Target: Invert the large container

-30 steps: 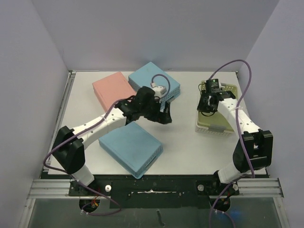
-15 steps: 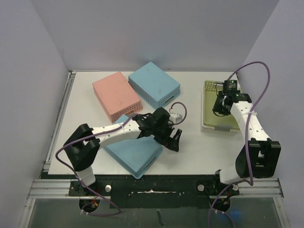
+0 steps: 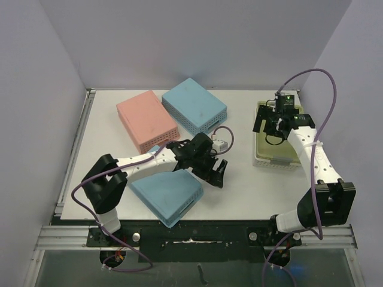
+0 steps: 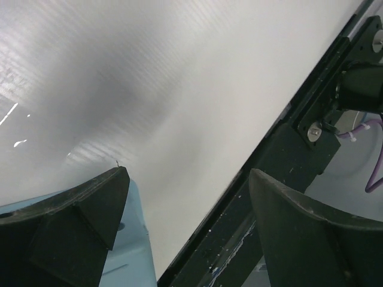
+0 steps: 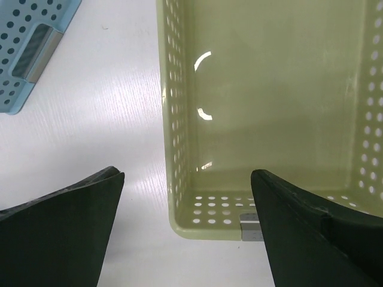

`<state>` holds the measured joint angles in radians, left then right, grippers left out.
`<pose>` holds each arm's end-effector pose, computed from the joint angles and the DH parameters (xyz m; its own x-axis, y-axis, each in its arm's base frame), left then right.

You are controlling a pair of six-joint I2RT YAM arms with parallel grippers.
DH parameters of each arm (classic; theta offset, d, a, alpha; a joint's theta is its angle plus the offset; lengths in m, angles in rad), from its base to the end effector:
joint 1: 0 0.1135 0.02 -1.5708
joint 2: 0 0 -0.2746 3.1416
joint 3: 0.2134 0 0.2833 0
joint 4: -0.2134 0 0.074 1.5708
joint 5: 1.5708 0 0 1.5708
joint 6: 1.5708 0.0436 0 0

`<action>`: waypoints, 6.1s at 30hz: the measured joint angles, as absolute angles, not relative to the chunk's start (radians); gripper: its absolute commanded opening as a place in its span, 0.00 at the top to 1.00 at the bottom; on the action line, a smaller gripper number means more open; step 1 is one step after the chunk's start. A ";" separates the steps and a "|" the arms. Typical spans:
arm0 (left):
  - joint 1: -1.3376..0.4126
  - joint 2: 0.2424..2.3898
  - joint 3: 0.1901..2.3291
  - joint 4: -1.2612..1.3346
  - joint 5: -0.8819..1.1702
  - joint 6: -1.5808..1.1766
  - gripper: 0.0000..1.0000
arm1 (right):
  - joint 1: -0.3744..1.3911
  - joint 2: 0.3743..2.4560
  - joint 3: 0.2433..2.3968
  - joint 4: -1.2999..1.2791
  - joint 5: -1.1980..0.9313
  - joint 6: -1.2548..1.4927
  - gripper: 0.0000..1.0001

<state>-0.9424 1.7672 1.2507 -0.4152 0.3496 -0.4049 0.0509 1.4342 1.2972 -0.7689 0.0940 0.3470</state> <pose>0.2304 -0.3425 0.2060 -0.7804 0.4444 -0.4399 0.6231 0.6115 -0.4877 0.3373 0.0131 0.3148 -0.7367 0.3015 -0.6053 0.2741 0.9514 0.1404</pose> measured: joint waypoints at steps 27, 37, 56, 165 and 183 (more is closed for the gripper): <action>-0.953 1.813 1.267 -0.501 0.442 -0.385 0.19 | 0.051 1.687 1.370 -0.718 0.016 0.291 0.94; -0.678 1.759 1.213 -0.521 0.339 -0.365 0.19 | 0.012 1.626 1.370 -0.735 0.043 0.291 1.00; -0.720 1.707 1.430 -0.259 0.510 -0.576 0.19 | 0.012 1.399 1.458 -0.890 0.095 0.266 1.00; -0.454 1.451 1.225 -0.408 0.332 -0.528 0.15 | 0.180 1.543 1.239 -0.684 0.096 0.592 0.28; -0.529 1.457 1.225 -0.414 0.275 -0.534 0.15 | 0.171 1.677 1.240 -0.625 0.007 0.582 0.73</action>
<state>-0.5285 1.4574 1.2247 -0.4145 0.2749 -0.5343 0.1711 1.6768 1.2400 -0.6254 0.0071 0.5816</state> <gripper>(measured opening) 0.853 0.235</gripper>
